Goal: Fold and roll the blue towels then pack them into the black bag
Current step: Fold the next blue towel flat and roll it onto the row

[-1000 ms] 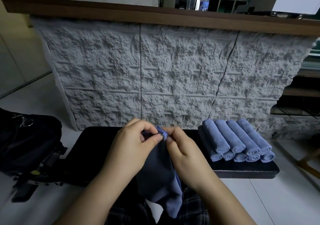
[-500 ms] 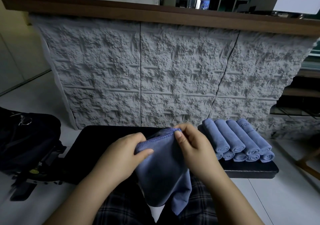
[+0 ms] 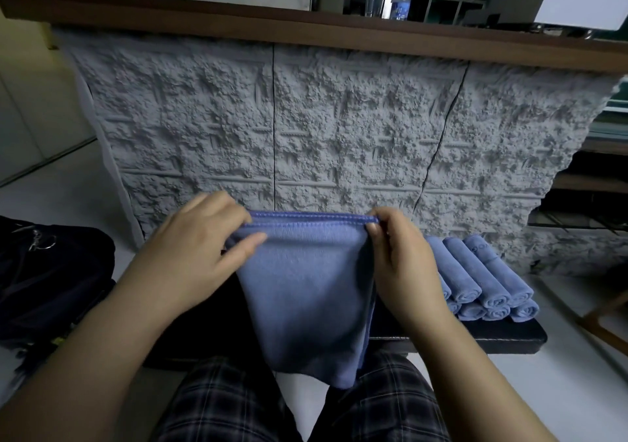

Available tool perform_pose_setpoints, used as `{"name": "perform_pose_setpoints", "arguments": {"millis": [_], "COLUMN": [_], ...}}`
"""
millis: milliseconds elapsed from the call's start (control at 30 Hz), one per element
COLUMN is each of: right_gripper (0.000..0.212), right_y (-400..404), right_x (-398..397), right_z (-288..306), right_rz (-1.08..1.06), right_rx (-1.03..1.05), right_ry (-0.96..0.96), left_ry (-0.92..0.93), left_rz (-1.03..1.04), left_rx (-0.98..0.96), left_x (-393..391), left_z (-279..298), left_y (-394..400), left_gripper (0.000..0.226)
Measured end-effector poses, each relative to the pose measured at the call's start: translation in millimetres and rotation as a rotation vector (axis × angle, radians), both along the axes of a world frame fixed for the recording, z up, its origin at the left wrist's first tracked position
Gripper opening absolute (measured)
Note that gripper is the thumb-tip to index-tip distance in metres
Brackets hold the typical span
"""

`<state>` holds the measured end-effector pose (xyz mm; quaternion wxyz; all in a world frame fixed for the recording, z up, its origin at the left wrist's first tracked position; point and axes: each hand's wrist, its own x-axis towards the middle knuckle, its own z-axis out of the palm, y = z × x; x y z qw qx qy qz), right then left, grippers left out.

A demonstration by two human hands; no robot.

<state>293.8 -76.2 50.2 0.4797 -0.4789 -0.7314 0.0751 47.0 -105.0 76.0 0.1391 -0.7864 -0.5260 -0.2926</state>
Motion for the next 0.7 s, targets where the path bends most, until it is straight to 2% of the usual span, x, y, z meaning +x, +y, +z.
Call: {"name": "perform_pose_setpoints", "arguments": {"millis": [67, 133, 300, 467, 600, 700], "right_gripper": [0.02, 0.024, 0.017, 0.013, 0.012, 0.01], "right_y": [13.3, 22.3, 33.1, 36.1, 43.7, 55.2], "right_x": [-1.1, -2.2, -1.1, 4.2, 8.3, 9.1], "right_z": [5.9, 10.2, -2.6, -24.3, -35.2, -44.0], "right_rz": [-0.038, -0.043, -0.04, -0.076, -0.103, -0.112], "right_rx": [-0.001, 0.035, 0.027, -0.106, -0.174, -0.229], "right_ry": [-0.043, 0.004, -0.048, -0.025, -0.001, -0.011], "left_ry": [-0.002, -0.014, -0.106, -0.32, -0.582, -0.653], "left_rz": [-0.025, -0.059, -0.121, -0.182, -0.248, -0.211], "left_rx": [0.011, 0.017, -0.109, -0.235, -0.357, -0.384], "left_x": [-2.2, -4.6, -9.9, -3.3, 4.5, 6.0], "left_z": [6.7, 10.8, -3.6, -24.1, -35.0, -44.4], "left_y": [5.3, 12.1, 27.2, 31.4, 41.0, 57.2], "left_gripper": [0.039, 0.039, 0.045, 0.038, 0.03, 0.048]}}
